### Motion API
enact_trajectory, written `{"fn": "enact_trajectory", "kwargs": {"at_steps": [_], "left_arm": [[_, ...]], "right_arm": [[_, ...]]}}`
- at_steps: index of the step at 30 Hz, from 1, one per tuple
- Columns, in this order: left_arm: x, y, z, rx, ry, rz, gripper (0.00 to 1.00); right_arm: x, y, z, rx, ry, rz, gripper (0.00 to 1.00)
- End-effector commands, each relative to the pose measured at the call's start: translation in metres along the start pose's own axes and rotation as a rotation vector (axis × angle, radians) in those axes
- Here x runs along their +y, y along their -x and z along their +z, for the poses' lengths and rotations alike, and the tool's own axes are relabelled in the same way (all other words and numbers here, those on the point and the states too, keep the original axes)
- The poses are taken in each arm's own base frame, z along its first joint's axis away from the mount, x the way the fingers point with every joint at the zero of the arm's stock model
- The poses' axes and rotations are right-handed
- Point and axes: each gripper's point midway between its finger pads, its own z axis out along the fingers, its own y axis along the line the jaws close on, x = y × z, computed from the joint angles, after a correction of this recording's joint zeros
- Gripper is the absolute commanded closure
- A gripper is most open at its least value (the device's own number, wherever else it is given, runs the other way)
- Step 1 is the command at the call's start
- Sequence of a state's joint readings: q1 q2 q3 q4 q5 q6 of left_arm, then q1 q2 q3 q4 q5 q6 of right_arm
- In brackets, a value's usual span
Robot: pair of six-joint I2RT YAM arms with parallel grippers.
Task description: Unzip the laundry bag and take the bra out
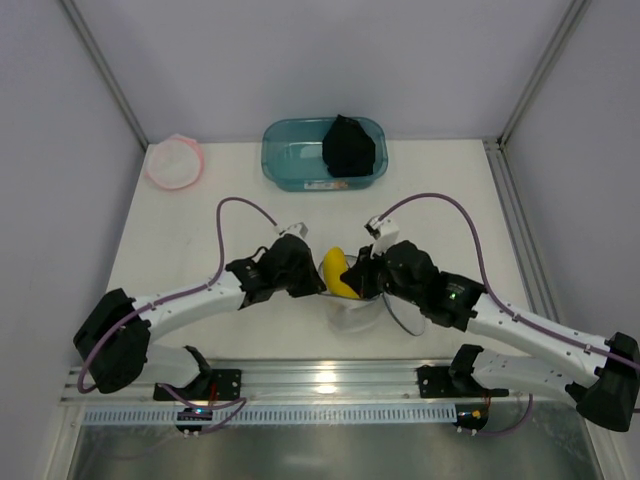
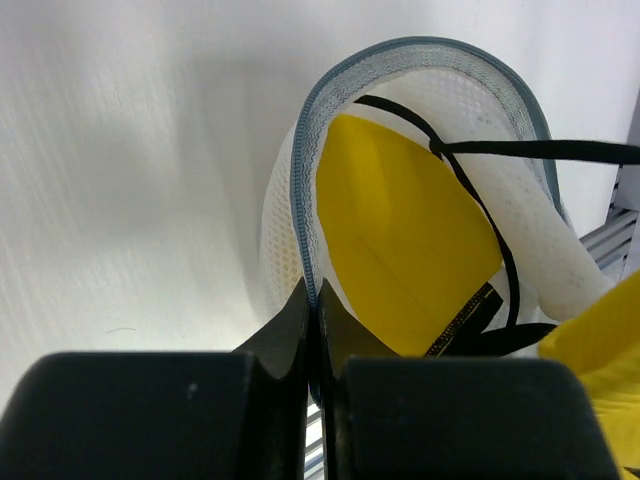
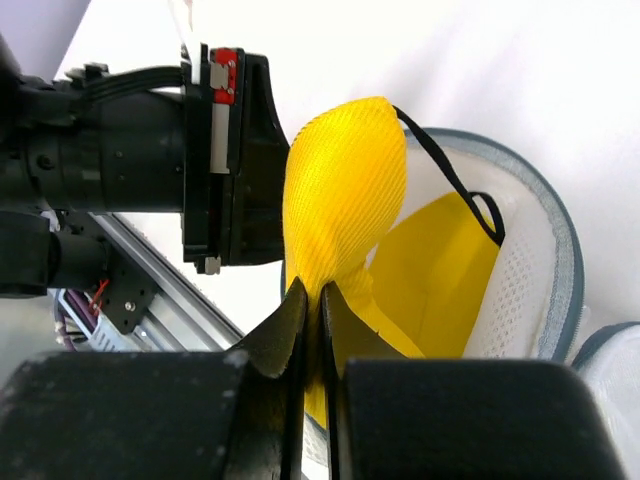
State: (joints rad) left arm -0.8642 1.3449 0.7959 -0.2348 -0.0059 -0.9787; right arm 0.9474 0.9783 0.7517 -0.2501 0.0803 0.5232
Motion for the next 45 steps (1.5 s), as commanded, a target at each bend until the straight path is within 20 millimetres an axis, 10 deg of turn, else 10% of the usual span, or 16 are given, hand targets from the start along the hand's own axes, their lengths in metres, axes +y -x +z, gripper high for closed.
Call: {"fn": "enact_trajectory", "kwargs": {"at_steps": [1, 14, 27, 36, 45], "left_arm": [[-0.007, 0.005, -0.002, -0.027, -0.031, -0.004, 1.0], [-0.017, 0.01, -0.009, -0.048, -0.071, -0.022, 1.0], [-0.032, 0.021, -0.024, -0.074, -0.109, -0.023, 1.0], [-0.022, 0.014, -0.024, -0.065, -0.095, -0.026, 1.0], [-0.017, 0.01, -0.022, -0.057, -0.087, -0.025, 1.0]], "right_arm": [[0.001, 0.019, -0.009, -0.074, -0.012, -0.015, 0.96], [-0.023, 0.129, -0.009, -0.562, -0.241, 0.111, 0.96], [-0.037, 0.098, 0.081, -0.418, -0.33, 0.038, 0.96], [0.037, 0.185, 0.002, -0.641, 0.002, 0.029, 0.96], [0.026, 0.231, -0.05, -0.764, -0.133, -0.038, 0.96]]}}
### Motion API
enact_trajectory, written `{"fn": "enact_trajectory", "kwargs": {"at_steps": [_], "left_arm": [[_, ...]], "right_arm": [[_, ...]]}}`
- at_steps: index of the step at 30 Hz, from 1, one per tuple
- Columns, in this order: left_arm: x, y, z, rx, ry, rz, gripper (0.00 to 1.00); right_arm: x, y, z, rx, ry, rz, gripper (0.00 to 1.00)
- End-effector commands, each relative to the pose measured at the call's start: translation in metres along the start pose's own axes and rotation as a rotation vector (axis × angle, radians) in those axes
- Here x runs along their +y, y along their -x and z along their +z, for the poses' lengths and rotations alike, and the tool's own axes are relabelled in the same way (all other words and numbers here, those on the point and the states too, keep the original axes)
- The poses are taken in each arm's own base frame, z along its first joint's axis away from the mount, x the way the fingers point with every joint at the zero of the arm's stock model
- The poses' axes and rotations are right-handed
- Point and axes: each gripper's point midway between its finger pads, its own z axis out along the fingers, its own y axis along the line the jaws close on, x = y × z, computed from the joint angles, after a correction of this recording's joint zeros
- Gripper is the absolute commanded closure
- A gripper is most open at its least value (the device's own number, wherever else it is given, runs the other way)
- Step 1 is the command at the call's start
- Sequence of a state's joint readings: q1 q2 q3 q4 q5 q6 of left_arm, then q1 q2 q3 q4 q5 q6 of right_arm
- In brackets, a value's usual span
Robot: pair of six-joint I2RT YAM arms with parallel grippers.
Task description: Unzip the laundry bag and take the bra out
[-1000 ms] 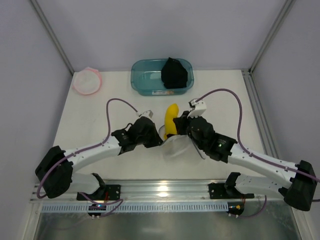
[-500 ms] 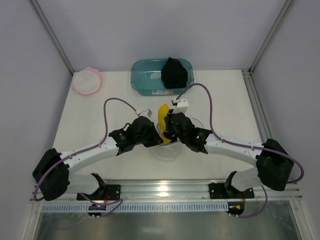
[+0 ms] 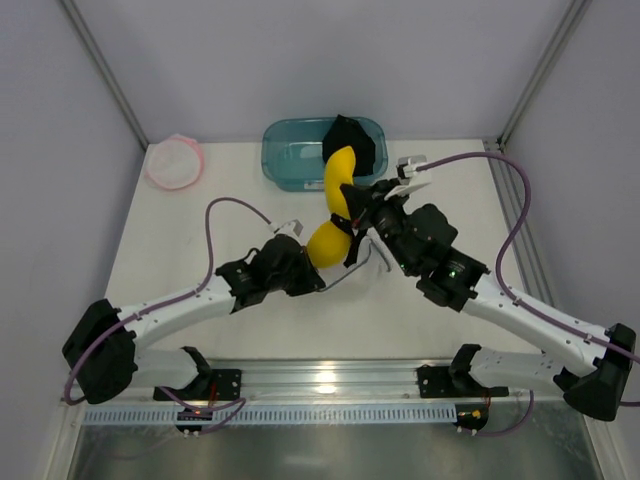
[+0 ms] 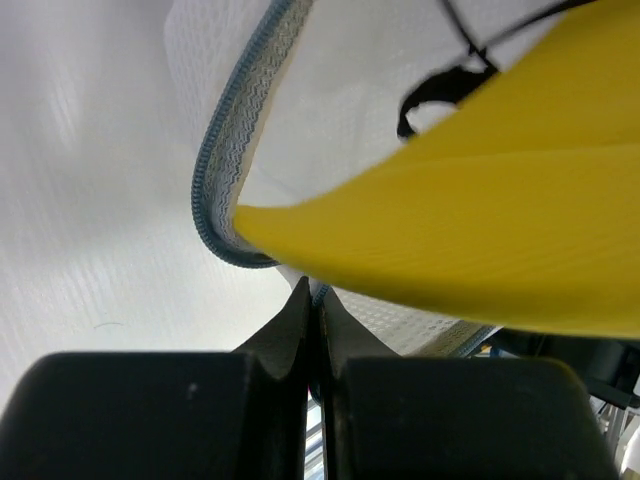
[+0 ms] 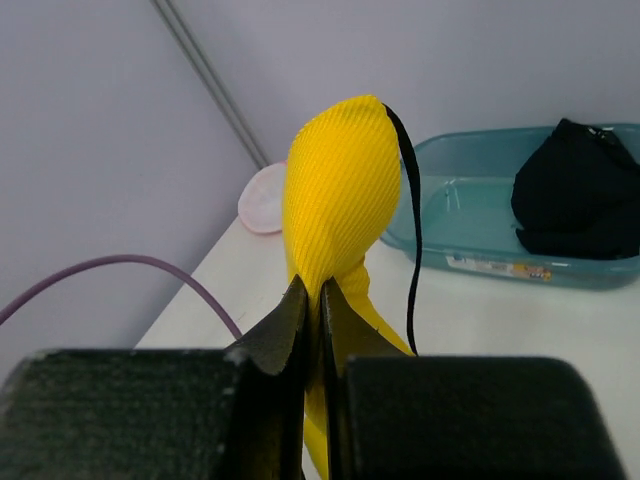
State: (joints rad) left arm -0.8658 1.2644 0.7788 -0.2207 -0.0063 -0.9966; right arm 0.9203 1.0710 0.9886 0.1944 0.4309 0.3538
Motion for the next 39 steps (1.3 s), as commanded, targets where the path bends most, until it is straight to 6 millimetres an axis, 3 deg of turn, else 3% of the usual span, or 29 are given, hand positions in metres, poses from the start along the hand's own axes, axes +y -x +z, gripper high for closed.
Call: {"fn": "enact_trajectory", "kwargs": {"at_steps": [1, 7, 10, 12, 13, 14, 15, 16, 17, 18, 19, 20, 21, 22, 23, 24, 25, 27, 28, 31, 37, 38, 39], "left_arm": [[-0.004, 0.002, -0.005, -0.015, -0.024, -0.008, 1.0], [0.005, -0.005, -0.003, 0.0, -0.003, -0.01, 1.0], [0.008, -0.007, -0.002, 0.001, -0.002, -0.016, 1.0], [0.008, -0.007, -0.003, -0.001, -0.005, -0.017, 1.0], [0.005, -0.011, -0.005, 0.021, -0.023, -0.017, 1.0], [0.004, -0.011, -0.006, 0.019, -0.029, -0.019, 1.0], [0.003, -0.011, -0.007, 0.018, -0.032, -0.019, 1.0], [0.004, -0.011, -0.008, 0.018, -0.032, -0.017, 1.0], [0.003, -0.01, -0.01, 0.015, -0.036, -0.017, 1.0], [0.003, -0.01, -0.011, 0.014, -0.037, -0.016, 1.0], [0.003, -0.011, -0.012, 0.018, -0.04, -0.016, 1.0], [0.001, -0.011, -0.014, 0.016, -0.047, -0.017, 1.0], [0.003, -0.012, -0.014, 0.019, -0.048, -0.018, 1.0], [0.003, -0.014, -0.015, 0.024, -0.055, -0.021, 1.0], [0.001, -0.014, -0.016, 0.023, -0.06, -0.023, 1.0], [0.002, -0.014, -0.016, 0.023, -0.06, -0.024, 1.0], [0.003, -0.015, -0.017, 0.024, -0.06, -0.026, 1.0], [0.004, -0.017, -0.019, 0.025, -0.068, -0.032, 1.0], [0.004, -0.018, -0.02, 0.026, -0.071, -0.033, 1.0], [0.006, -0.019, -0.025, 0.021, -0.076, -0.039, 1.0], [0.008, -0.016, -0.034, -0.005, -0.082, -0.041, 1.0], [0.009, -0.017, -0.034, -0.007, -0.08, -0.041, 1.0], [0.01, -0.017, -0.034, -0.007, -0.077, -0.043, 1.0]], "right_arm": [[-0.008, 0.038, 0.007, -0.096, -0.062, -0.076, 0.96], [-0.01, 0.068, 0.036, -0.144, -0.049, -0.084, 0.96], [-0.007, 0.102, 0.048, -0.204, -0.035, -0.061, 0.96], [-0.015, 0.102, 0.065, -0.19, -0.049, -0.075, 0.96], [-0.01, 0.12, 0.069, -0.217, -0.042, -0.071, 0.96], [-0.015, 0.107, 0.085, -0.18, -0.057, -0.085, 0.96], [-0.023, 0.109, 0.094, -0.176, -0.074, -0.095, 0.96], [-0.016, 0.126, 0.099, -0.199, -0.053, -0.092, 0.96], [-0.022, 0.112, 0.117, -0.162, -0.066, -0.104, 0.96], [-0.029, 0.114, 0.126, -0.162, -0.079, -0.111, 0.96], [-0.023, 0.132, 0.132, -0.192, -0.059, -0.107, 0.96], [-0.025, 0.133, 0.141, -0.185, -0.061, -0.114, 0.96], [-0.039, 0.117, 0.162, -0.153, -0.084, -0.129, 0.96], [-0.041, 0.115, 0.182, -0.14, -0.084, -0.135, 0.96], [-0.034, 0.14, 0.178, -0.181, -0.069, -0.134, 0.96], [-0.047, 0.115, 0.203, -0.134, -0.089, -0.145, 0.96], [-0.047, 0.14, 0.21, -0.179, -0.086, -0.146, 0.96], [-0.056, 0.143, 0.23, -0.201, -0.089, -0.145, 0.96], [-0.071, 0.133, 0.249, -0.186, -0.106, -0.142, 0.96], [-0.088, 0.117, 0.277, -0.204, -0.094, -0.12, 0.96], [-0.129, 0.065, 0.307, -0.164, -0.139, -0.106, 0.96], [-0.142, 0.043, 0.314, -0.127, -0.155, -0.1, 0.96], [-0.149, 0.033, 0.317, -0.109, -0.165, -0.097, 0.96]]}}
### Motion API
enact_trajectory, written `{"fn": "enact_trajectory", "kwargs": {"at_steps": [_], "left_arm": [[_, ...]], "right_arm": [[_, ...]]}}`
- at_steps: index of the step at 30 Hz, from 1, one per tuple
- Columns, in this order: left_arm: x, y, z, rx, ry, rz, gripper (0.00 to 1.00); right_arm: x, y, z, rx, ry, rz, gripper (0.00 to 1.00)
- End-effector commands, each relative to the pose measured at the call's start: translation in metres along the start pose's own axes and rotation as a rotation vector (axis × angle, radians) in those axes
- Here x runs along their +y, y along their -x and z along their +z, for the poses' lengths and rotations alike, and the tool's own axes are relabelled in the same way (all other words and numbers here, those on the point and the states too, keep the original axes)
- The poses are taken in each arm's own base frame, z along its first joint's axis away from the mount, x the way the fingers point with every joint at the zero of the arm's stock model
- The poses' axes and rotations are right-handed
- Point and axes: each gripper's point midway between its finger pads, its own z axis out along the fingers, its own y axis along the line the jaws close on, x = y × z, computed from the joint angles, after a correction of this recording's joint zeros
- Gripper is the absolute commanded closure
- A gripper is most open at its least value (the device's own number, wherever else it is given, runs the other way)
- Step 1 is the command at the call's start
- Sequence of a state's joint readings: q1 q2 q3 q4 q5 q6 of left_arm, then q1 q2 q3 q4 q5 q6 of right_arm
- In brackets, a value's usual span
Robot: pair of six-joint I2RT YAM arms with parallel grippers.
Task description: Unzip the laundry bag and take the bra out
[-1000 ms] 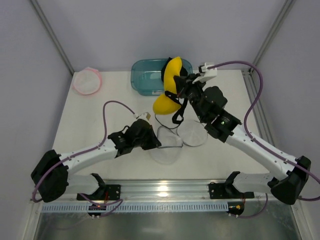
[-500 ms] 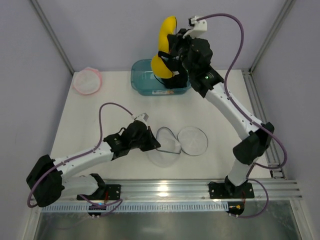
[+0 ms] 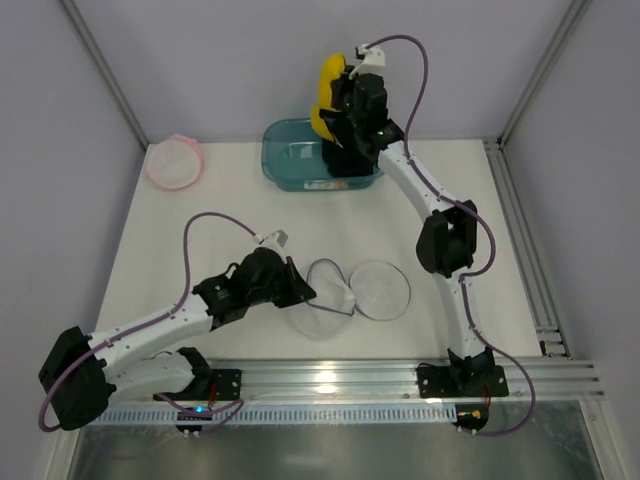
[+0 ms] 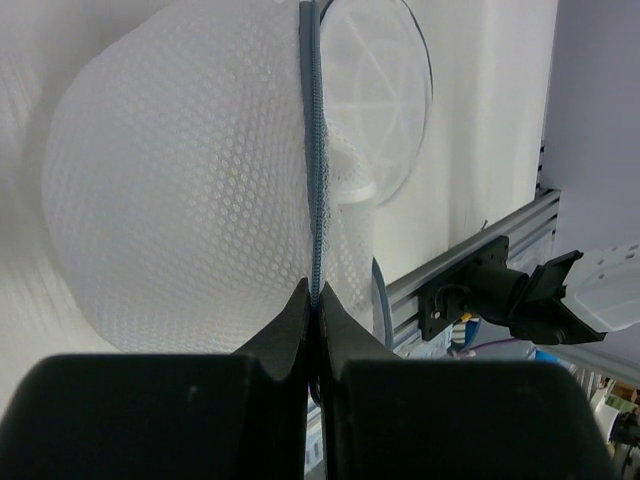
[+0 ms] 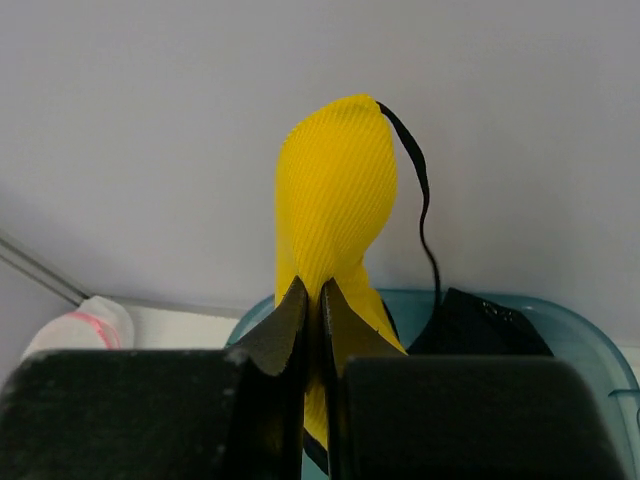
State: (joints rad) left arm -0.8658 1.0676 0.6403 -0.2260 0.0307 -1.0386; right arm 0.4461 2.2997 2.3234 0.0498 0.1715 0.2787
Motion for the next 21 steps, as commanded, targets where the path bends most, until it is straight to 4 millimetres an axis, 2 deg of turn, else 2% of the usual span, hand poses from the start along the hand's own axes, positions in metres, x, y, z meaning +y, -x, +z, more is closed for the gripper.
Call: {"fn": "enact_trajectory", "kwargs": {"at_steps": [1, 2, 3, 7, 13, 15, 18, 19, 20, 21], "left_arm": [[-0.001, 0.0, -0.004, -0.009, -0.012, -0.003, 1.0], [-0.001, 0.0, -0.004, -0.01, -0.013, -0.003, 1.0], [-0.001, 0.001, -0.004, -0.013, -0.013, -0.003, 1.0], [-0.001, 0.001, -0.005, -0.016, -0.011, -0.004, 1.0], [0.001, 0.002, -0.004, -0.023, -0.005, -0.007, 1.0], [0.001, 0.003, -0.005, -0.03, -0.008, -0.007, 1.0], [0.002, 0.002, -0.005, -0.028, -0.005, -0.006, 1.0], [0.002, 0.002, -0.005, -0.029, -0.006, -0.003, 1.0], [0.002, 0.002, -0.006, -0.028, -0.007, -0.001, 1.0], [0.002, 0.002, -0.007, -0.027, -0.006, 0.0, 1.0]], "right_arm": [[0.003, 0.0, 0.007, -0.02, 0.023, 0.031, 0.96], [-0.005, -0.024, 0.012, 0.025, 0.005, 0.027, 0.96], [-0.011, -0.037, 0.013, 0.054, -0.003, 0.025, 0.96], [-0.036, -0.11, 0.007, 0.237, -0.045, 0.003, 0.96], [-0.048, -0.168, -0.014, 0.444, -0.071, 0.009, 0.96], [-0.047, -0.179, -0.023, 0.5, -0.062, 0.008, 0.49], [-0.04, -0.163, -0.031, 0.484, -0.037, 0.002, 0.34], [-0.038, -0.142, -0.039, 0.435, -0.031, 0.006, 0.28], [-0.036, -0.13, -0.045, 0.4, -0.028, 0.01, 0.19], [-0.042, -0.133, -0.053, 0.381, -0.043, 0.007, 0.15]]}}
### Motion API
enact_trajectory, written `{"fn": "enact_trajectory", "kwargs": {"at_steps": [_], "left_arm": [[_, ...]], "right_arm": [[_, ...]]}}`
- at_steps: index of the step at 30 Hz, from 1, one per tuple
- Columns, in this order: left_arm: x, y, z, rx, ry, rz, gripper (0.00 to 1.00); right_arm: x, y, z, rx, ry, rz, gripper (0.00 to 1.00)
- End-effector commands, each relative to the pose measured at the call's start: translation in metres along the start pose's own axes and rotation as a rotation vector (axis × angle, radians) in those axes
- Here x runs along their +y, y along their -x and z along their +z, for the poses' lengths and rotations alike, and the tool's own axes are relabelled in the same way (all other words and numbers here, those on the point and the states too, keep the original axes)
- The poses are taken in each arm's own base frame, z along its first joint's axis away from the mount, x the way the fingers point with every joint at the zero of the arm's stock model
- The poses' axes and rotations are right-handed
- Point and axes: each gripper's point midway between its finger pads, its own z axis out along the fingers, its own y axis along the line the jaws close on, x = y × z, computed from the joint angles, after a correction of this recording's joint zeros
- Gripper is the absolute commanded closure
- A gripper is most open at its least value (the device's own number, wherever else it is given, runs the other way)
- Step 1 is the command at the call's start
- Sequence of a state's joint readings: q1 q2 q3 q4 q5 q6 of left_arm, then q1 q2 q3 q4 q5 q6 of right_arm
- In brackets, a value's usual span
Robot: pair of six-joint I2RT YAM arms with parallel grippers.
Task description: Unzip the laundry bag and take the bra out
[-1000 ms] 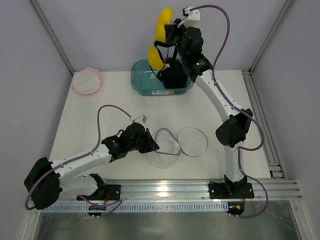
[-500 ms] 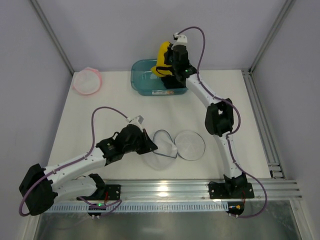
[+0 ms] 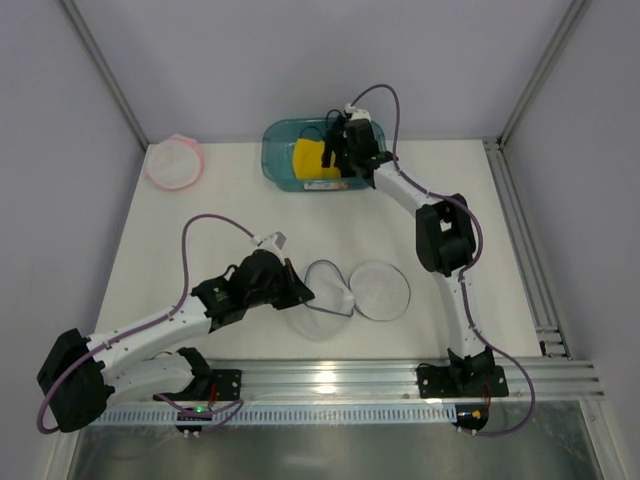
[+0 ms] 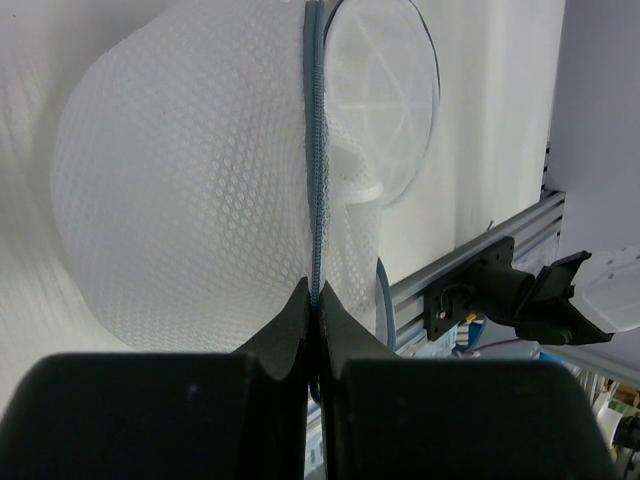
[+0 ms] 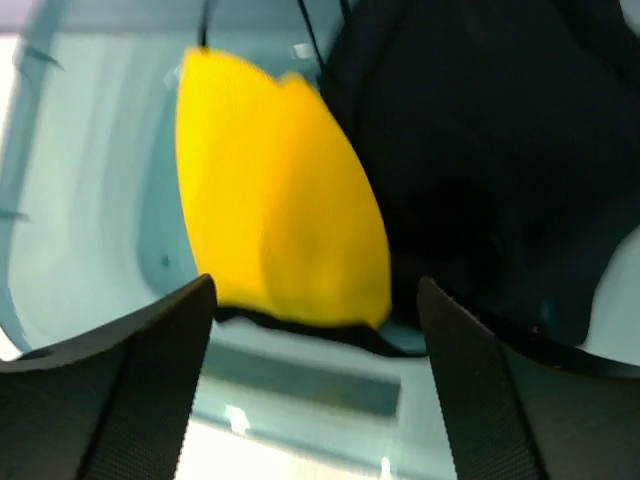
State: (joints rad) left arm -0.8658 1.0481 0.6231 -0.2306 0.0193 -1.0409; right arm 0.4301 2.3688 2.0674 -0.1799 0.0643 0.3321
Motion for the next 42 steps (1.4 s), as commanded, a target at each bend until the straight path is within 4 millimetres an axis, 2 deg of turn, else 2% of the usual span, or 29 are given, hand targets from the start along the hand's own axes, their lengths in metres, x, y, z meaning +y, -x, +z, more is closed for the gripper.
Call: {"fn": "enact_trajectory", "kwargs": {"at_steps": [1, 2, 3, 4, 5, 6, 8, 9, 11, 12, 14, 15, 17, 18, 19, 20, 21, 23, 24, 26, 27, 29, 30, 32, 33, 37, 38, 40, 42], "left_arm": [[-0.003, 0.003, -0.005, -0.022, -0.016, 0.004, 1.0], [-0.003, 0.003, -0.006, -0.022, -0.019, 0.006, 1.0], [-0.003, 0.004, -0.006, -0.025, -0.021, 0.007, 1.0], [-0.001, 0.009, -0.006, -0.053, -0.011, 0.013, 1.0], [0.0, 0.009, -0.006, -0.06, -0.009, 0.016, 1.0], [0.0, 0.01, -0.006, -0.064, -0.008, 0.017, 1.0], [0.002, 0.012, -0.007, -0.076, -0.003, 0.032, 1.0], [0.001, 0.014, -0.007, -0.084, -0.003, 0.037, 1.0], [0.005, 0.016, -0.005, -0.095, 0.014, 0.05, 1.0], [0.005, 0.017, -0.005, -0.1, 0.016, 0.055, 1.0], [0.006, 0.019, -0.003, -0.11, 0.021, 0.058, 1.0], [0.008, 0.018, -0.001, -0.108, 0.026, 0.064, 1.0], [0.008, 0.018, 0.002, -0.105, 0.029, 0.061, 1.0], [0.011, 0.017, 0.004, -0.103, 0.041, 0.063, 1.0], [0.012, 0.017, 0.005, -0.104, 0.047, 0.063, 1.0], [0.012, 0.017, 0.006, -0.102, 0.051, 0.063, 1.0], [0.013, 0.018, 0.006, -0.11, 0.055, 0.063, 1.0], [0.013, 0.02, 0.007, -0.115, 0.06, 0.06, 1.0], [0.012, 0.021, 0.007, -0.118, 0.059, 0.061, 1.0], [0.008, 0.024, 0.008, -0.121, 0.055, 0.065, 1.0], [0.006, 0.024, 0.008, -0.118, 0.054, 0.067, 1.0], [0.003, 0.025, 0.01, -0.109, 0.051, 0.069, 1.0], [0.001, 0.024, 0.011, -0.102, 0.05, 0.072, 1.0], [0.001, 0.023, 0.012, -0.088, 0.052, 0.073, 1.0], [0.0, 0.023, 0.012, -0.088, 0.049, 0.071, 1.0], [0.001, 0.022, 0.011, -0.085, 0.053, 0.068, 1.0], [0.002, 0.021, 0.011, -0.082, 0.058, 0.067, 1.0], [0.001, 0.022, 0.01, -0.083, 0.056, 0.062, 1.0], [0.002, 0.021, 0.009, -0.082, 0.058, 0.059, 1.0]], "right_arm": [[0.018, 0.071, -0.064, -0.196, 0.054, 0.01, 0.12], [0.025, 0.096, -0.092, -0.249, 0.07, 0.002, 0.11], [0.02, 0.088, -0.1, -0.23, 0.059, -0.006, 0.1], [0.019, 0.09, -0.111, -0.233, 0.05, -0.006, 0.1], [0.023, 0.106, -0.139, -0.273, 0.051, -0.003, 0.1], [0.018, 0.081, -0.145, -0.233, 0.025, -0.017, 0.1], [0.004, 0.073, -0.168, -0.252, -0.073, -0.024, 0.1], [-0.004, 0.059, -0.188, -0.244, -0.106, -0.028, 0.1], [-0.011, 0.037, -0.207, -0.223, -0.171, -0.028, 0.1], [-0.019, 0.017, -0.222, -0.195, -0.194, -0.027, 0.1], [-0.022, -0.018, -0.235, -0.135, -0.209, 0.01, 0.1], [-0.031, -0.043, -0.248, -0.102, -0.218, 0.021, 0.1], [-0.025, -0.073, -0.26, -0.075, -0.179, 0.057, 0.1], [-0.037, -0.106, -0.266, -0.027, -0.209, 0.043, 0.1], [-0.036, -0.107, -0.279, -0.051, -0.202, 0.088, 0.1], [-0.034, -0.122, -0.286, -0.035, -0.187, 0.088, 0.1], [-0.046, -0.15, -0.292, 0.012, -0.211, 0.086, 0.11], [-0.044, -0.16, -0.31, 0.0, -0.191, 0.151, 0.12], [-0.057, -0.182, -0.316, 0.035, -0.226, 0.149, 0.13], [-0.061, -0.188, -0.327, 0.022, -0.214, 0.196, 0.15], [-0.068, -0.204, -0.33, 0.05, -0.229, 0.218, 0.17], [-0.071, -0.213, -0.335, 0.06, -0.225, 0.25, 0.18], [-0.079, -0.226, -0.337, 0.088, -0.258, 0.272, 0.19], [-0.087, -0.236, -0.339, 0.097, -0.294, 0.291, 0.21], [-0.094, -0.247, -0.34, 0.118, -0.327, 0.317, 0.22], [-0.103, -0.264, -0.339, 0.136, -0.381, 0.37, 0.26], [-0.106, -0.266, -0.338, 0.132, -0.395, 0.375, 0.31], [-0.114, -0.275, -0.338, 0.133, -0.441, 0.401, 0.33], [-0.12, -0.281, -0.337, 0.125, -0.466, 0.413, 0.41]]}}
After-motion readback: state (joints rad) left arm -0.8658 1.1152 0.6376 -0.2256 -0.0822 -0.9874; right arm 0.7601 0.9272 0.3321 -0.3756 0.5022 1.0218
